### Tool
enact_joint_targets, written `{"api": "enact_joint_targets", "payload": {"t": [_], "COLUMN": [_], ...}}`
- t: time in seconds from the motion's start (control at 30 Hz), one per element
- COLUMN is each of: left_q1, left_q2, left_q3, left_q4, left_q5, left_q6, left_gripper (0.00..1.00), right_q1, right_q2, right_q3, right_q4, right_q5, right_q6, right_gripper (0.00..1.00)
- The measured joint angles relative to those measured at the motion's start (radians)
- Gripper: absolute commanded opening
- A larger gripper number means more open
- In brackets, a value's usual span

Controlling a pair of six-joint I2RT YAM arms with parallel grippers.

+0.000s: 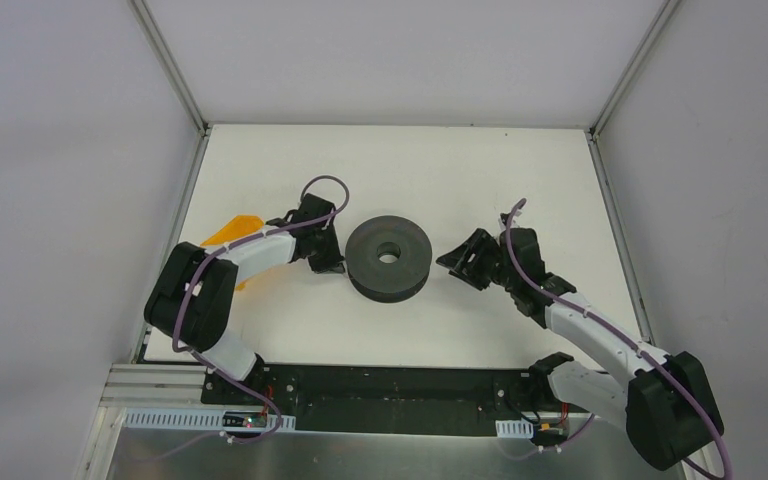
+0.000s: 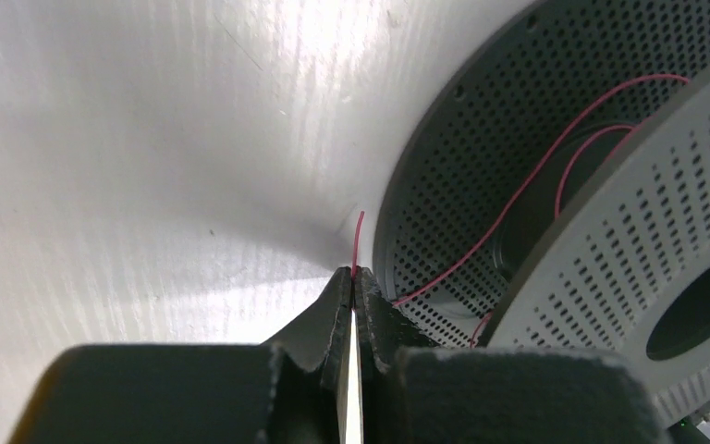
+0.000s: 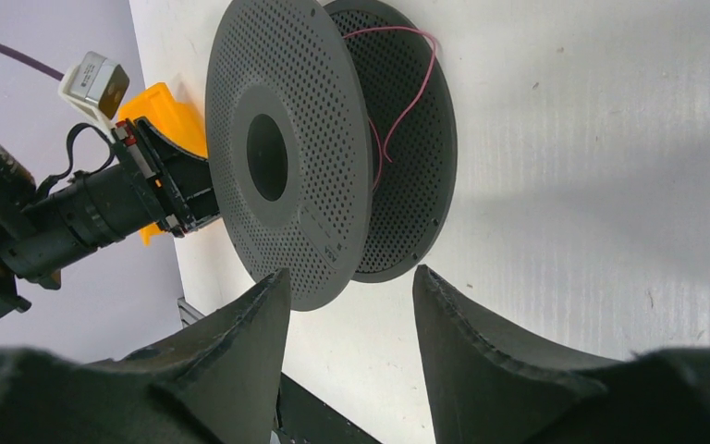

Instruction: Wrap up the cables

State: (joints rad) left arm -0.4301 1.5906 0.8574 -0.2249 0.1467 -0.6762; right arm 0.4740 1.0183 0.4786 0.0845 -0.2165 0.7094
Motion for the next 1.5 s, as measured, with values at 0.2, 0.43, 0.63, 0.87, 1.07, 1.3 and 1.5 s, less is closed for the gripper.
{"api": "enact_joint_targets", "payload": {"t": [0.2,0.43,0.63,0.87,1.07,1.3,1.5], "left_q1": [-0.016,-0.016,-0.032,-0.068,-0.098,-0.122,-0.141], "left_q2": [-0.043,-0.075,-0.103,-0.129,-0.13,-0.132,-0.149], "left_q3": [-0.04,-0.098,-0.146,-0.174,-0.187,-0.201,-0.229], "left_q4": [0.034,0.091,0.16,0.193,0.216,0.243,0.248], "left_q5": [0.002,0.024,0.036,0.035,0.031,0.027,0.025], "left_q6": [-0.048,-0.121,-0.174,-0.224,-0.257,-0.286,-0.308], "left_gripper": [0.0,0.0,0.0,0.01,0.08,0.14,0.15], "right_q1": [0.005,0.005,0.006,0.008,0.008,0.009,0.011], "right_q2": [0.026,0.027,0.027,0.027,0.027,0.026,0.022], "right_q3": [-0.016,-0.018,-0.018,-0.018,-0.018,-0.018,-0.018], "right_q4": [0.031,0.04,0.042,0.042,0.042,0.042,0.038], "right_q5": [-0.001,0.0,0.0,0.0,0.0,0.0,0.003], "right_q6": [0.016,0.019,0.02,0.021,0.023,0.023,0.023], "right_gripper": [0.54,0.54,0.54,0.54,0.54,0.54,0.54]}}
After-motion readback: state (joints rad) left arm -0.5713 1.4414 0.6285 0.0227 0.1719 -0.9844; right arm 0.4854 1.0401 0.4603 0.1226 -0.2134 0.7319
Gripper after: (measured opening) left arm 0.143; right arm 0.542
